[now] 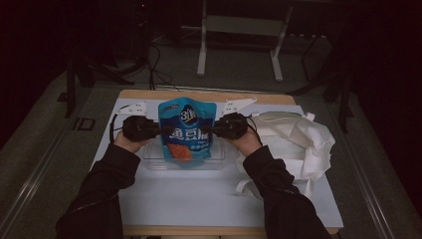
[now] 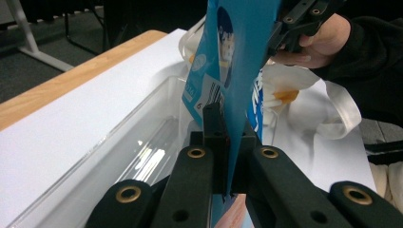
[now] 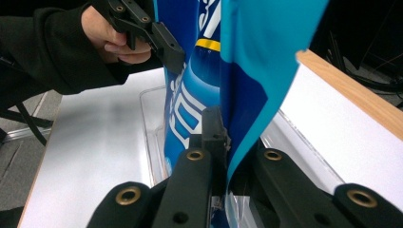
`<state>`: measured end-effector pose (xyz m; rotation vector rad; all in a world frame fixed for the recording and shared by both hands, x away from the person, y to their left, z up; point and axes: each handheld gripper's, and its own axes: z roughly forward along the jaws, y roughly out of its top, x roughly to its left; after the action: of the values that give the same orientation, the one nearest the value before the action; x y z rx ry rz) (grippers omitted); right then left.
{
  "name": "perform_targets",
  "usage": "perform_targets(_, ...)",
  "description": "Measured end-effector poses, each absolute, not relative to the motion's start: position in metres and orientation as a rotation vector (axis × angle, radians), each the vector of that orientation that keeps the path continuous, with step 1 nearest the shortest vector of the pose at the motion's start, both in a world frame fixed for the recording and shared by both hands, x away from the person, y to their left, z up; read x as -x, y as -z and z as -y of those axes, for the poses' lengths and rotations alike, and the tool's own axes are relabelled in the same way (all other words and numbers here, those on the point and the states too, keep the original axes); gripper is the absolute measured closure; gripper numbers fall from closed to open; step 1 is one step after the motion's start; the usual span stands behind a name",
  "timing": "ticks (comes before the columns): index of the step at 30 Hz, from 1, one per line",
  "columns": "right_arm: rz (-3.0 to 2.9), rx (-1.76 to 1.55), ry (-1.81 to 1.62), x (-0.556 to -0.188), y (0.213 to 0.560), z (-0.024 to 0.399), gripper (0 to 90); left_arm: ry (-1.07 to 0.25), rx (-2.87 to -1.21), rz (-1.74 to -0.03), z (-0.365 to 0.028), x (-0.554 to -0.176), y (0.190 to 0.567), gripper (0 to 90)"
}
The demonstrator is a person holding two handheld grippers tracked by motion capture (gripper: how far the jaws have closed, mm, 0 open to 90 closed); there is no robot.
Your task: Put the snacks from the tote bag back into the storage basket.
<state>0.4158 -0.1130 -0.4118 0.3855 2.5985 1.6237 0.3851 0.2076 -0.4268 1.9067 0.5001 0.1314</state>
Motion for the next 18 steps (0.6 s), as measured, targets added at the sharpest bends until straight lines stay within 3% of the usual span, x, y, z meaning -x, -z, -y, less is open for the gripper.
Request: perform_targets(18, -2.574, -0.361, -1.641, -0.405, 0.419, 0.114, 87.3, -0.142, -1.878, -0.506, -0.210, -0.370, 0.434, 89.2)
